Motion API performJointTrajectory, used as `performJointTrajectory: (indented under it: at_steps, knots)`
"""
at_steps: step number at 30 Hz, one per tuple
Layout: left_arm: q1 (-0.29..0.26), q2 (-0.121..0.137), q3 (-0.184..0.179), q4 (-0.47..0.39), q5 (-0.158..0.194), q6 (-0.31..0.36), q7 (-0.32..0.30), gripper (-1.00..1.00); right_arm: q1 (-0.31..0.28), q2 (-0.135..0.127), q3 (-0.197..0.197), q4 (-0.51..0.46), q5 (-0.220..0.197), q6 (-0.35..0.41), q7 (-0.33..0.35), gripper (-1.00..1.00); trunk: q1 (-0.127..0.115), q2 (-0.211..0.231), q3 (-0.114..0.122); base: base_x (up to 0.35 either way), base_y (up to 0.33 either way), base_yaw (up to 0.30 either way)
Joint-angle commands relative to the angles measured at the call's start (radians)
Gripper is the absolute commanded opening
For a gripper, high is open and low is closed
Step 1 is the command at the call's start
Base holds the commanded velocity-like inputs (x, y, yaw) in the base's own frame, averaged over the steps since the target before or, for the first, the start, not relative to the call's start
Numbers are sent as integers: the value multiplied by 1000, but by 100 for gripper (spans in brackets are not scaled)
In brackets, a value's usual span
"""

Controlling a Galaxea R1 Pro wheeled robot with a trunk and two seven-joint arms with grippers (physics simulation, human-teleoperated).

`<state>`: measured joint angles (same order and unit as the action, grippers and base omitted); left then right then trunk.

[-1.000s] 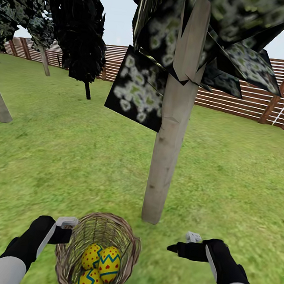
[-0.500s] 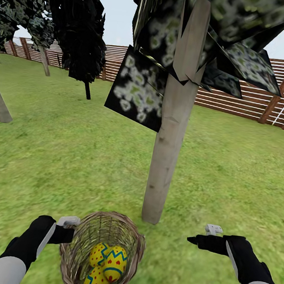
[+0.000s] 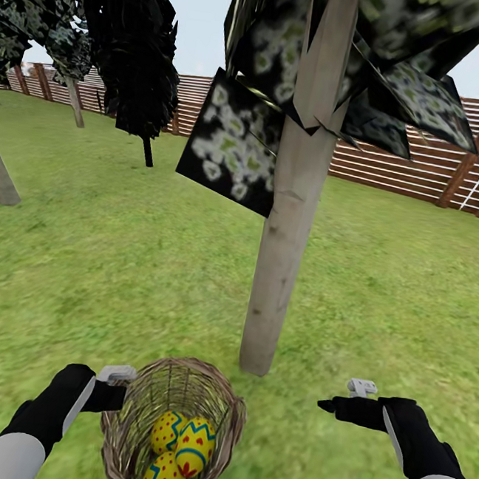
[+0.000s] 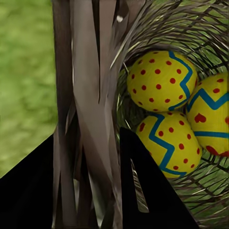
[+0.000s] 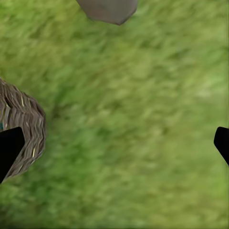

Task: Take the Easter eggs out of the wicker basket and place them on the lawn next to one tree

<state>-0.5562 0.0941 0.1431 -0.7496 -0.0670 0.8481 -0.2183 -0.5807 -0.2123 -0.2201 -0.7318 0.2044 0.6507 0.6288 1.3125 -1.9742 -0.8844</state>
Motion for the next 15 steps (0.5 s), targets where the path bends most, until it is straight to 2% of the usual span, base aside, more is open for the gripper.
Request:
performJointTrajectory:
  at_steps: [1, 3, 4, 6, 7, 9, 11, 15]
  knots:
    - [-1, 0, 3, -1, 0, 5, -7, -100, -1, -2, -5, -2, 10, 3, 10, 100, 4, -8, -4, 0, 0, 0]
    - [-1, 0, 3, -1, 0, 4, -7, -100, -1, -22, -6, -2, 3, 2, 13, 100, 11, -22, -10, 0, 0, 0]
    - [-1, 0, 3, -1, 0, 4, -7, -100, -1, -37, -39, -3, 1, 2, 17, 100, 15, -29, -13, 0, 0, 0]
    - [-1, 0, 3, -1, 0, 5, -7, -100, -1, -46, -129, -7, 2, 3, 24, 100, 23, -43, -20, 0, 0, 0]
    - [-1, 1, 3, -1, 0, 5, -7, -100, -1, -60, -147, -10, 3, 5, 26, 100, 27, -50, -23, 0, 0, 0]
    - [-1, 1, 3, -1, 0, 5, -7, -100, -1, -85, -150, -11, 6, 11, 28, 100, 34, -64, -29, 0, 0, 0]
    - [-1, 1, 3, -1, 0, 5, -7, -100, -1, -98, -148, -11, 7, 12, 28, 100, 42, -78, -35, 0, 0, 0]
    - [-1, 1, 3, -1, 0, 5, -7, -100, -1, -91, -144, -8, 12, 12, 28, 100, 57, -106, -48, 0, 0, 0]
